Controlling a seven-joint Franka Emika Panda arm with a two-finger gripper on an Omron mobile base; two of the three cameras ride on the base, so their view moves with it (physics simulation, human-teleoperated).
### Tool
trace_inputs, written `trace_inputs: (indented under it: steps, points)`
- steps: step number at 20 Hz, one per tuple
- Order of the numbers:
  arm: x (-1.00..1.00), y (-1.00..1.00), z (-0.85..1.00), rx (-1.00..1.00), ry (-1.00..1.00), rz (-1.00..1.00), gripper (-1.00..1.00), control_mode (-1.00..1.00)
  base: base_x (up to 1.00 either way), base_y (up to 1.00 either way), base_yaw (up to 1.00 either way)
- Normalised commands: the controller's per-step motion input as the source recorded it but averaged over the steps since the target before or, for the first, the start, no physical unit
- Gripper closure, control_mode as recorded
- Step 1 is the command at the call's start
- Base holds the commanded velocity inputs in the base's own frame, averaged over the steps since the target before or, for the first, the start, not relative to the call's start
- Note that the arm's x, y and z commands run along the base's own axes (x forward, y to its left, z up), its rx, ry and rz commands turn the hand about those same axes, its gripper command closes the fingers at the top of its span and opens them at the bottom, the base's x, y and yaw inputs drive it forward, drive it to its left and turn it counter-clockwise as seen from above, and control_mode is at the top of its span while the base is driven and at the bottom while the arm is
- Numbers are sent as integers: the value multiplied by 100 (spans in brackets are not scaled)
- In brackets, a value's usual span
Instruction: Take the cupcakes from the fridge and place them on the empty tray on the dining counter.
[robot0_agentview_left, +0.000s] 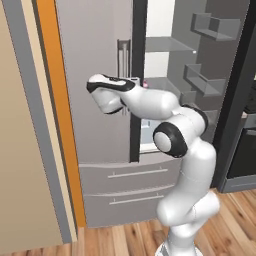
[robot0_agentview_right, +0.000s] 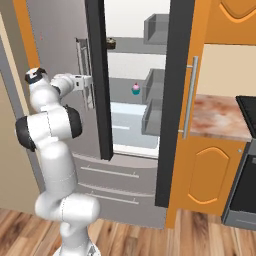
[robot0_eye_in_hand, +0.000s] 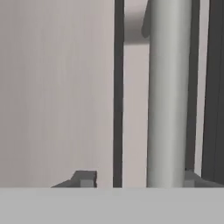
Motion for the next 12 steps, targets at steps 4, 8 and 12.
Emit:
trace_inputs:
  steps: [4,8,12]
  points:
    - [-100,100,-17,2,1,25,100,-100,0,0,0]
    - [-100,100,-19,1,0,23,100,-100,0,0,0]
    - [-100,100,-14,0,0,18,100,-100,0,0,0]
